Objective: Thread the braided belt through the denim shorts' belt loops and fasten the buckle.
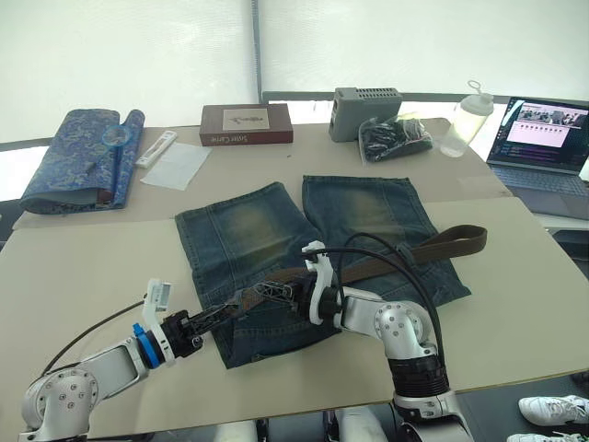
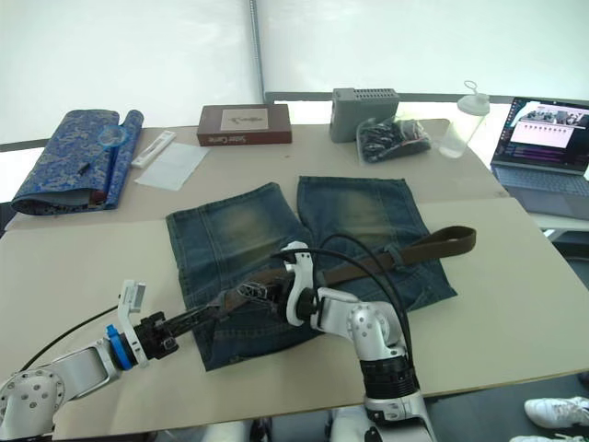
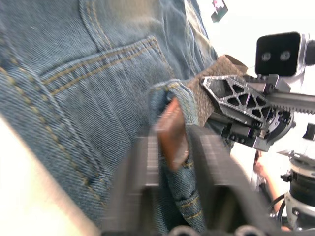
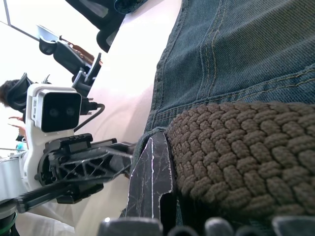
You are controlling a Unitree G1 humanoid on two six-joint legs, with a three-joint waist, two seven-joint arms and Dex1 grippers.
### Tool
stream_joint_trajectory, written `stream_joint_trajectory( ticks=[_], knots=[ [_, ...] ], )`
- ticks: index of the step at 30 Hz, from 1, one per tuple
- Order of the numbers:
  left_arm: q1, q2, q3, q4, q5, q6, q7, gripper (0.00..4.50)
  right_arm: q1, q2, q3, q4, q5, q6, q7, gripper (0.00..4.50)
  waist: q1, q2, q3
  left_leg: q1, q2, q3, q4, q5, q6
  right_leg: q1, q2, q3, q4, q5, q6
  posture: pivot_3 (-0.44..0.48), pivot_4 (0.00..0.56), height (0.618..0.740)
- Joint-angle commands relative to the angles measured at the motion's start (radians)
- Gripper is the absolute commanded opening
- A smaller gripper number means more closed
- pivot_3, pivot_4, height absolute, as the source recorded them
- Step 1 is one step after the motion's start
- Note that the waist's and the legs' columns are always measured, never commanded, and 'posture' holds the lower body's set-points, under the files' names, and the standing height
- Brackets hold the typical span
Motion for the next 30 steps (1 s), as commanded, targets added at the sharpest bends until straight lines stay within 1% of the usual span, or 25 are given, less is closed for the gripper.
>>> stream_joint_trajectory(
  ticks=[1, 8, 9, 11, 12, 14, 15, 16, 18, 19, 23, 24, 25, 27, 30],
  knots=[
    [-0.003, 0.0, 0.026, -0.039, -0.055, 0.001, 0.022, 0.12, -0.002, 0.013, 0.017, 0.008, 0.0, 0.009, 0.011, 0.0, 0.0, 0.0, 0.0, 0.0, 0.0, 0.0, 0.0, 0.0, 0.0, 0.0, 0.0, 0.0, 0.0, 0.0, 0.0, 0.0, 0.15, 0.709],
    [-0.003, 0.0, 0.017, -0.062, -0.102, -0.002, 0.068, 0.12, -0.005, 0.009, 0.028, 0.009, -0.009, 0.008, 0.016, 0.0, 0.001, 0.0, 0.0, 0.0, 0.0, 0.0, 0.0, 0.0, 0.0, 0.0, 0.0, 0.0, 0.0, 0.0, 0.0, 0.0, 0.15, 0.709],
    [-0.003, 0.0, 0.017, -0.066, -0.107, -0.003, 0.073, 0.12, -0.007, -0.007, 0.049, 0.002, -0.025, -0.012, 0.039, 0.0, 0.002, 0.0, 0.0, 0.0, 0.0, 0.0, 0.0, 0.0, 0.0, 0.0, 0.0, 0.0, 0.0, 0.0, 0.0, 0.0, 0.15, 0.709],
    [0.0, 0.004, 0.019, -0.069, -0.117, -0.004, 0.081, 0.0, -0.007, -0.02, 0.059, -0.008, -0.033, -0.028, 0.063, 0.81, 0.003, 0.0, 0.0, 0.0, 0.0, 0.0, 0.0, 0.0, 0.0, 0.0, 0.0, 0.0, 0.0, 0.0, 0.0, 0.0, 0.15, 0.709],
    [0.0, 0.007, 0.021, -0.07, -0.124, -0.004, 0.085, 0.0, -0.004, -0.03, 0.064, -0.021, -0.039, -0.034, 0.072, 1.06, 0.003, 0.0, 0.0, 0.0, 0.0, 0.0, 0.0, 0.0, 0.0, -0.001, 0.0, 0.0, 0.0, 0.0, 0.0, 0.0, 0.15, 0.709],
    [0.0, 0.014, 0.027, -0.07, -0.137, -0.003, 0.092, 0.0, 0.008, -0.077, 0.076, -0.079, -0.05, -0.059, 0.105, 1.73, 0.003, 0.0, 0.0, 0.0, 0.0, 0.0, 0.0, 0.0, 0.0, -0.001, -0.001, 0.0, 0.0, 0.0, 0.0, 0.0, 0.15, 0.709],
    [-0.001, 0.018, 0.029, -0.069, -0.143, -0.003, 0.096, 0.0, 0.014, -0.114, 0.085, -0.118, -0.054, -0.072, 0.134, 1.73, 0.004, 0.0, 0.0, 0.0, 0.0, 0.0, 0.0, 0.0, 0.0, -0.001, -0.001, 0.0, 0.0, 0.0, 0.0, 0.0, 0.15, 0.709],
    [-0.005, 0.021, 0.033, -0.067, -0.153, -0.003, 0.102, 0.0, 0.025, -0.199, 0.109, -0.187, -0.089, -0.122, 0.189, 1.73, 0.005, 0.0, 0.001, -0.001, -0.001, 0.0, 0.0, 0.0, 0.0, -0.001, -0.001, 0.0, 0.0, -0.001, 0.0, 0.0, 0.15, 0.709],
    [-0.01, 0.028, 0.035, -0.065, -0.168, -0.005, 0.112, 0.0, 0.048, -0.33, 0.102, -0.292, -0.097, -0.155, 0.271, 1.73, 0.015, 0.002, 0.002, -0.001, -0.002, -0.001, 0.0, 0.0, 0.0, -0.002, -0.002, 0.0, 0.0, -0.002, 0.001, 0.0, 0.15, 0.709],
    [-0.011, 0.032, 0.035, -0.064, -0.173, -0.006, 0.115, 0.0, 0.057, -0.367, 0.096, -0.319, -0.092, -0.164, 0.292, 1.73, 0.017, 0.002, 0.003, -0.001, -0.003, -0.001, 0.0, 0.0, 0.0, -0.003, -0.003, 0.0, -0.001, -0.002, 0.001, 0.0, 0.15, 0.709],
    [-0.013, 0.047, 0.033, -0.06, -0.188, -0.01, 0.123, 0.0, 0.113, -0.55, 0.019, -0.397, -0.102, -0.196, 0.359, 0.57, 0.021, 0.001, 0.003, 0.0, -0.003, -0.001, 0.001, 0.0, 0.0, -0.002, -0.002, -0.001, -0.001, -0.002, 0.001, 0.0, 0.15, 0.709],
    [-0.014, 0.052, 0.032, -0.057, -0.187, -0.009, 0.12, 0.0, 0.125, -0.602, 0.026, -0.386, -0.152, -0.222, 0.36, 0.16, 0.021, 0.001, 0.003, 0.0, -0.003, -0.001, 0.001, 0.0, 0.0, -0.001, -0.002, -0.001, -0.001, -0.002, 0.001, 0.0, 0.15, 0.709],
    [-0.015, 0.056, 0.031, -0.055, -0.186, -0.009, 0.117, 0.0, 0.132, -0.642, 0.038, -0.366, -0.199, -0.248, 0.358, 0.04, 0.021, 0.001, 0.003, 0.0, -0.002, -0.001, 0.001, 0.0, 0.0, -0.001, -0.002, -0.001, 0.0, -0.002, 0.001, 0.0, 0.15, 0.709],
    [-0.016, 0.062, 0.029, -0.051, -0.186, -0.008, 0.112, 0.0, 0.131, -0.671, 0.059, -0.326, -0.26, -0.286, 0.346, 0.04, 0.021, 0.0, 0.004, 0.0, -0.003, -0.001, 0.001, 0.0, 0.0, -0.001, -0.002, -0.001, 0.0, -0.002, 0.001, 0.0, 0.15, 0.709],
    [-0.012, 0.083, 0.031, -0.044, -0.183, -0.002, 0.093, 0.0, 0.095, -0.654, 0.07, -0.23, -0.321, -0.284, 0.298, 0.04, 0.018, 0.0, 0.004, 0.0, -0.002, -0.001, 0.001, 0.0, 0.0, 0.0, -0.002, -0.001, 0.0, -0.002, 0.001, 0.0, 0.15, 0.709]
  ],
)
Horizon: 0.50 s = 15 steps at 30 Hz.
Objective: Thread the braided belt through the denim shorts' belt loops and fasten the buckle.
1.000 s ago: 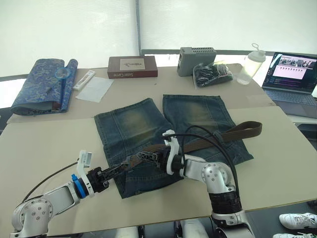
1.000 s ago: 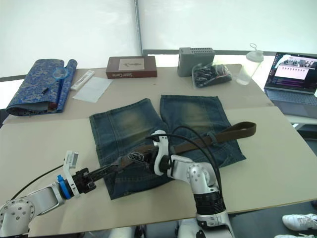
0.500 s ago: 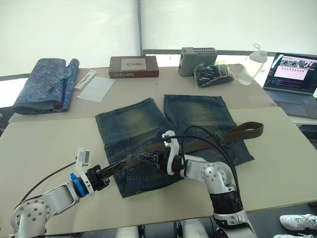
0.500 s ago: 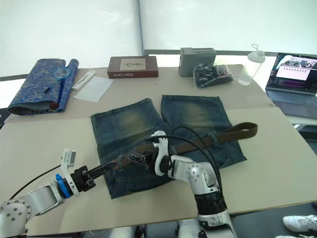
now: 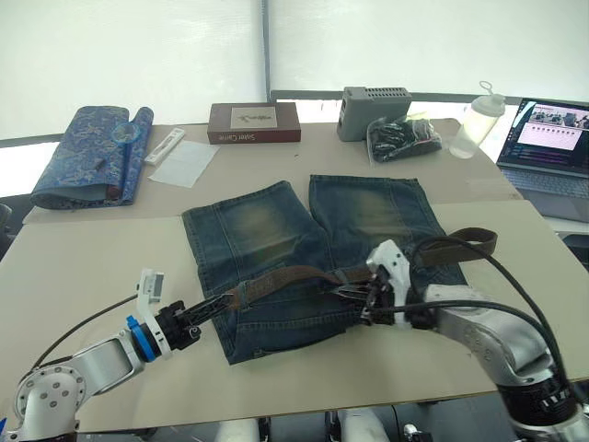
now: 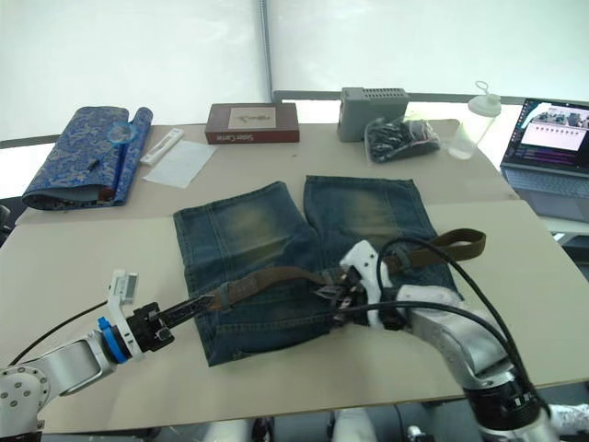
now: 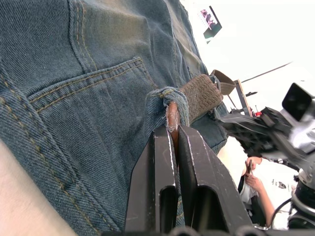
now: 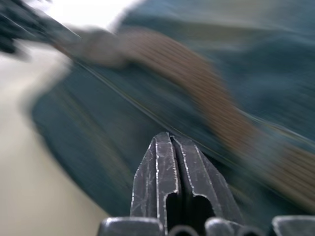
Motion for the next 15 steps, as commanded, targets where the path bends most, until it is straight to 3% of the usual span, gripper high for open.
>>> stream_joint_trajectory(
  ticks=[1, 8, 12, 15],
  knots=[
    [-0.003, 0.039, 0.027, -0.004, -0.014, 0.0, -0.036, 0.0, -0.045, 0.017, 0.023, 0.088, -0.081, -0.018, -0.048, 0.04, -0.002, 0.0, 0.0, 0.0, 0.0, 0.0, 0.0, 0.0, 0.0, 0.0, 0.0, 0.0, 0.0, 0.0, 0.0, 0.0, 0.15, 0.709],
    [0.06, 0.235, 0.073, 0.077, 0.021, 0.083, -0.219, 0.0, 0.001, -0.09, 0.124, 0.114, -0.164, -0.046, 0.034, 0.04, 0.007, -0.004, -0.002, 0.001, 0.0, -0.001, 0.0, 0.0, 0.0, -0.001, 0.0, -0.001, -0.001, 0.0, 0.0, 0.0, 0.15, 0.709],
    [0.105, 0.379, 0.059, 0.182, 0.177, 0.06, -0.394, 0.0, 0.012, -0.09, 0.142, 0.11, -0.185, -0.086, 0.054, 0.04, 0.01, -0.004, -0.002, 0.002, 0.001, -0.001, 0.0, 0.0, 0.0, -0.002, -0.002, -0.003, -0.003, 0.0, -0.001, 0.0, 0.15, 0.709],
    [0.097, 0.422, 0.059, 0.268, 0.262, 0.022, -0.475, 0.0, 0.024, -0.087, 0.139, 0.095, -0.192, -0.108, 0.064, 0.04, 0.012, -0.004, -0.002, 0.001, 0.001, -0.002, 0.0, 0.0, 0.0, -0.002, -0.006, -0.009, -0.003, -0.001, -0.001, 0.0, 0.15, 0.709]
  ],
)
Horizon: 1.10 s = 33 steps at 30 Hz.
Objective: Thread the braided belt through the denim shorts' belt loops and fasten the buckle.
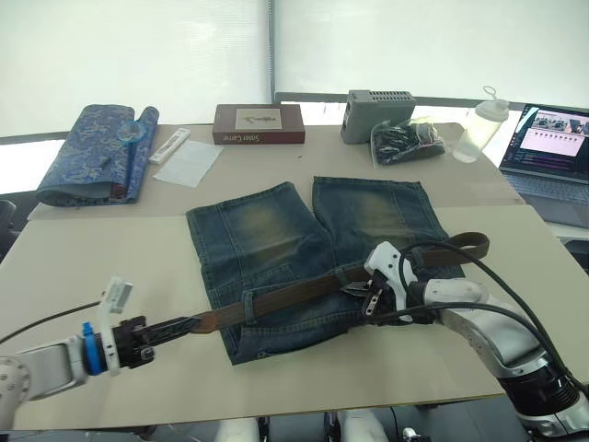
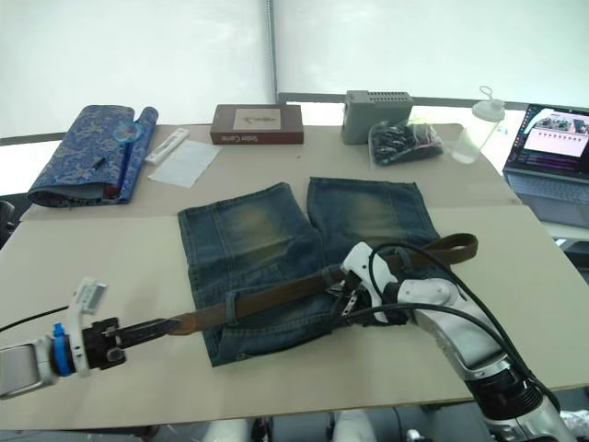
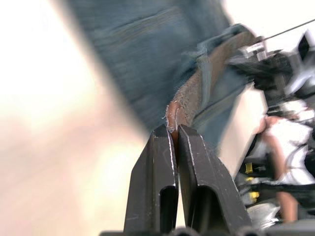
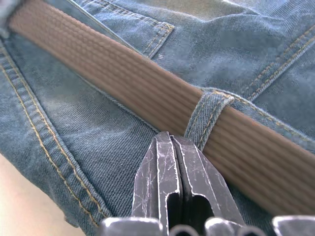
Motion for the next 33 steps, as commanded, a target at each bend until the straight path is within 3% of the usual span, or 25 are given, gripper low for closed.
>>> stream_joint_trajectory(
  ticks=[1, 8, 16, 25, 33],
  knots=[
    [-0.012, 0.046, 0.03, 0.106, 0.113, -0.053, -0.1, 0.0, 0.049, -0.02, 0.028, 0.03, -0.047, 0.012, 0.005, 0.04, 0.0, 0.0, 0.0, 0.0, 0.001, 0.0, 0.0, 0.0, 0.0, 0.0, -0.002, -0.003, -0.002, 0.0, 0.0, 0.0, 0.15, 0.709],
    [-0.009, 0.103, 0.039, 0.232, 0.254, -0.096, -0.253, 0.0, 0.076, -0.016, 0.016, 0.03, -0.054, 0.026, -0.01, 0.04, -0.001, -0.004, -0.002, -0.002, 0.001, 0.0, -0.006, 0.0, 0.0, 0.0, -0.003, -0.009, -0.01, 0.0, 0.0, 0.0, 0.15, 0.709],
    [0.007, 0.22, 0.026, 0.49, 0.459, -0.21, -0.424, 0.0, 0.067, -0.001, 0.023, 0.053, -0.065, 0.032, -0.023, 0.04, 0.0, -0.009, -0.006, 0.0, 0.001, 0.0, -0.012, -0.002, -0.003, -0.001, -0.005, -0.01, -0.011, 0.0, 0.0, 0.0, 0.15, 0.709],
    [-0.256, 0.305, -0.095, 0.835, 0.71, -0.383, -0.452, 0.0, 0.043, 0.029, 0.021, 0.09, -0.082, 0.037, -0.059, 0.04, -0.002, -0.012, -0.007, 0.001, 0.002, 0.0, -0.012, -0.001, -0.004, -0.001, -0.01, -0.016, -0.012, 0.0, 0.0, 0.0, 0.15, 0.709],
    [-0.46, 0.293, -0.205, 1.046, 0.908, -0.578, -0.409, 0.0, 0.044, 0.03, 0.006, 0.11, -0.1, 0.023, -0.074, 0.04, -0.001, -0.013, -0.008, 0.003, 0.001, 0.001, -0.013, -0.001, -0.004, 0.0, -0.018, -0.028, -0.011, 0.0, 0.0, 0.0, 0.15, 0.709]
  ],
)
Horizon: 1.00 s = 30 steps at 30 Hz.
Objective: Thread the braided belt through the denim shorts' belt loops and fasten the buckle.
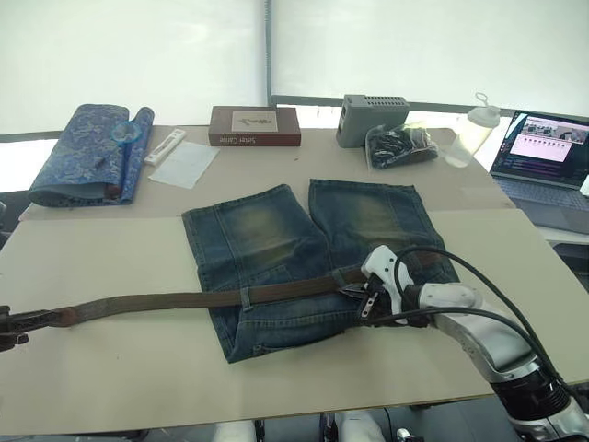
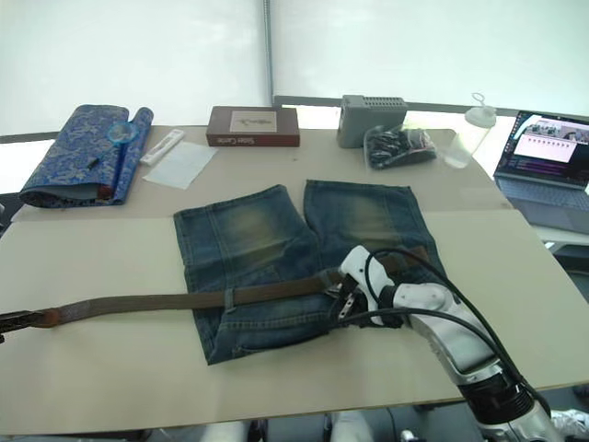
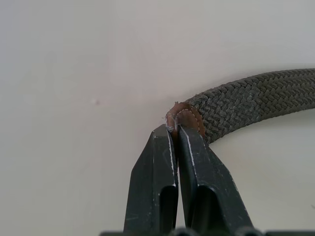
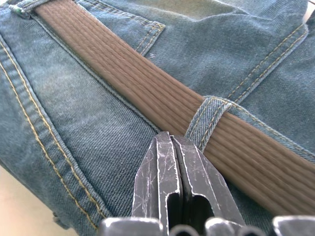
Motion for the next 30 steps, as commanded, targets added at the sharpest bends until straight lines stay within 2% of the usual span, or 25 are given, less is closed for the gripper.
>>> stream_joint_trajectory(
  ticks=[1, 3, 6, 10, 13, 15, 19, 21, 24, 26, 30],
  knots=[
    [-0.052, 0.018, -0.016, 0.076, 0.086, -0.054, 0.049, 0.0, 0.039, -0.018, -0.008, 0.09, -0.067, 0.033, -0.044, 0.04, 0.0, 0.0, 0.0, 0.0, 0.0, 0.0, 0.0, 0.0, 0.0, 0.001, -0.001, -0.002, 0.0, 0.0, 0.0, 0.0, 0.15, 0.709],
    [-0.073, 0.01, -0.019, 0.069, 0.097, -0.068, 0.025, 0.0, 0.044, -0.001, -0.041, 0.08, -0.062, -0.051, -0.04, 0.04, 0.0, -0.001, 0.0, 0.0, 0.0, 0.0, 0.0, 0.0, 0.0, 0.001, -0.001, -0.004, 0.0, 0.0, 0.0, 0.0, 0.15, 0.709],
    [-0.077, -0.009, 0.014, -0.018, 0.039, -0.024, -0.069, 0.0, 0.054, 0.04, -0.138, -0.017, 0.09, -0.069, 0.036, 0.04, 0.001, 0.0, 0.0, 0.0, 0.0, 0.0, 0.0, 0.0, 0.0, 0.001, -0.002, -0.005, 0.0, 0.0, 0.0, 0.0, 0.15, 0.709],
    [-0.031, -0.018, 0.052, -0.189, -0.039, 0.07, -0.178, 0.0, 0.094, 0.019, -0.218, -0.156, 0.286, -0.026, 0.161, 1.21, 0.009, 0.003, 0.004, -0.003, -0.001, -0.001, 0.003, 0.0, 0.0, 0.001, -0.002, -0.004, 0.0, 0.0, 0.0, 0.0, 0.15, 0.709],
    [-0.048, -0.015, 0.02, -0.243, -0.028, 0.081, -0.222, 0.0, 0.093, 0.01, -0.235, -0.233, 0.378, 0.008, 0.19, 2.26, 0.007, 0.002, 0.005, -0.004, -0.001, -0.002, 0.003, 0.0, 0.0, 0.0, -0.001, -0.005, 0.002, 0.0, 0.0, 0.0, 0.15, 0.709],
    [-0.131, -0.027, -0.035, -0.21, 0.038, 0.002, -0.21, 0.0, 0.06, 0.023, -0.233, -0.256, 0.411, 0.028, 0.173, 2.94, 0.007, 0.002, 0.005, -0.003, -0.001, -0.003, 0.003, 0.0, -0.001, 0.0, 0.0, -0.006, 0.005, 0.0, 0.0, 0.0, 0.15, 0.709],
    [-0.377, -0.089, -0.174, -0.022, 0.214, -0.239, -0.193, 0.0, -0.029, 0.057, -0.166, -0.25, 0.389, 0.026, 0.15, 4.42, 0.01, 0.002, 0.006, -0.004, -0.002, -0.004, 0.008, 0.001, -0.002, 0.002, 0.0, -0.007, 0.016, 0.0, 0.001, 0.0, 0.15, 0.709],
    [-0.456, -0.118, -0.212, 0.058, 0.27, -0.378, -0.216, 0.0, -0.062, 0.071, -0.113, -0.239, 0.336, -0.001, 0.147, 4.47, 0.009, 0.002, 0.006, -0.004, -0.001, -0.004, 0.012, 0.001, -0.002, 0.003, 0.0, -0.008, 0.019, 0.0, 0.0, 0.0, 0.15, 0.709],
    [-0.56, -0.167, -0.209, 0.16, 0.299, -0.537, -0.214, 0.0, -0.083, 0.07, -0.061, -0.2, 0.262, -0.044, 0.158, 4.47, 0.009, 0.001, 0.007, -0.004, 0.0, -0.004, 0.014, 0.001, -0.001, 0.004, 0.0, -0.008, 0.017, -0.001, -0.002, 0.0, 0.15, 0.709],
    [-0.584, -0.185, -0.199, 0.193, 0.304, -0.634, -0.237, 0.0, -0.101, 0.075, -0.033, -0.17, 0.22, -0.063, 0.159, 4.47, 0.007, 0.0, 0.007, -0.006, -0.001, -0.004, 0.016, 0.0, 0.0, 0.003, -0.001, -0.007, 0.016, -0.001, -0.002, 0.0, 0.15, 0.709],
    [-0.566, -0.214, -0.196, 0.209, 0.32, -0.712, -0.227, 0.0, -0.096, 0.078, -0.028, -0.122, 0.174, -0.107, 0.171, 4.47, 0.002, 0.0, 0.007, -0.007, -0.002, -0.005, 0.018, -0.001, 0.002, 0.004, -0.001, -0.007, 0.018, 0.001, 0.001, 0.0, 0.15, 0.709]
  ],
)
